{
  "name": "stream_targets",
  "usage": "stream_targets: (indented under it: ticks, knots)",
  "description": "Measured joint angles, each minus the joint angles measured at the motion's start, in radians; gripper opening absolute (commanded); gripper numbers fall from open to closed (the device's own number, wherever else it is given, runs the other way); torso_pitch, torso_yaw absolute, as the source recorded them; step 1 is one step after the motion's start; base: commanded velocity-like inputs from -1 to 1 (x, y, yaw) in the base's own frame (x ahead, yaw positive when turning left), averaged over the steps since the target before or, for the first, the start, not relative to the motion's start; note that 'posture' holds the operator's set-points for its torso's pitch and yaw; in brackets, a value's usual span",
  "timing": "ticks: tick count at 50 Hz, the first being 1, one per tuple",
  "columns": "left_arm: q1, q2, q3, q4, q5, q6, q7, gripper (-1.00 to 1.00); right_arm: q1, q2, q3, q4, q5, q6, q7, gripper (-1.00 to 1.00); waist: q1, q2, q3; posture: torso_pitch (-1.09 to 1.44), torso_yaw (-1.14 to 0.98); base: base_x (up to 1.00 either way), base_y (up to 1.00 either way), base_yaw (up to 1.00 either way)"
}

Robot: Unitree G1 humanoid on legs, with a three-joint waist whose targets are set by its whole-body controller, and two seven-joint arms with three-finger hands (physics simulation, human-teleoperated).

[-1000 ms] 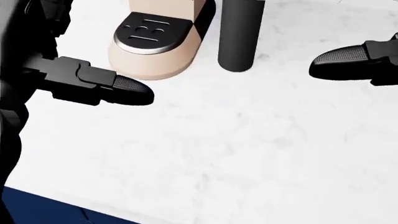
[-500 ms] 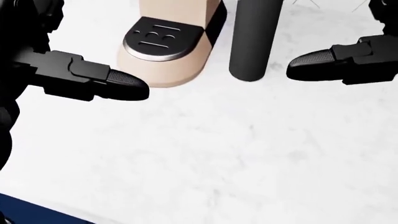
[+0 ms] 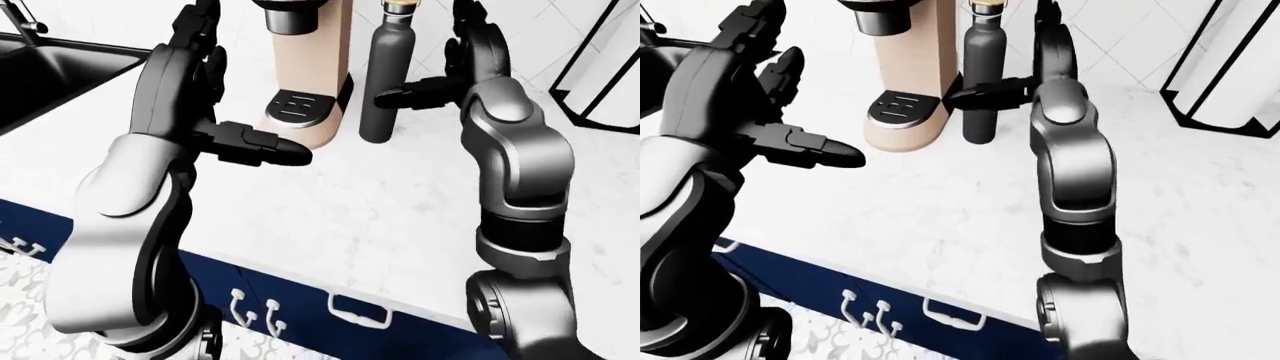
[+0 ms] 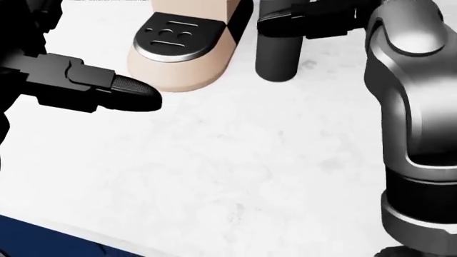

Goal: Move the drinks to the dining counter.

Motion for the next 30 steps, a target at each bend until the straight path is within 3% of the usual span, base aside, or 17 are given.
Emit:
stream_targets:
  ticks: [17,30]
  knots:
    - [-0.02,0.025,0.01,-0.031,-0.032,0.04,0.006,1.0,-0.065,0.086,0.013,0.298,-0.059,-0.203,-0.07,1.0,0.001,0.007,-0.003,0.0,0.0,0.0,0.0,0.0]
    - [-0.026,0.041,0.034,-0.041,-0.056,0.056,0.01,1.0,-0.1,0.097,0.006,0.523,-0.038,-0.332,-0.139,1.0,-0.001,0.01,0.0,0.0,0.0,0.0,0.0,0.0]
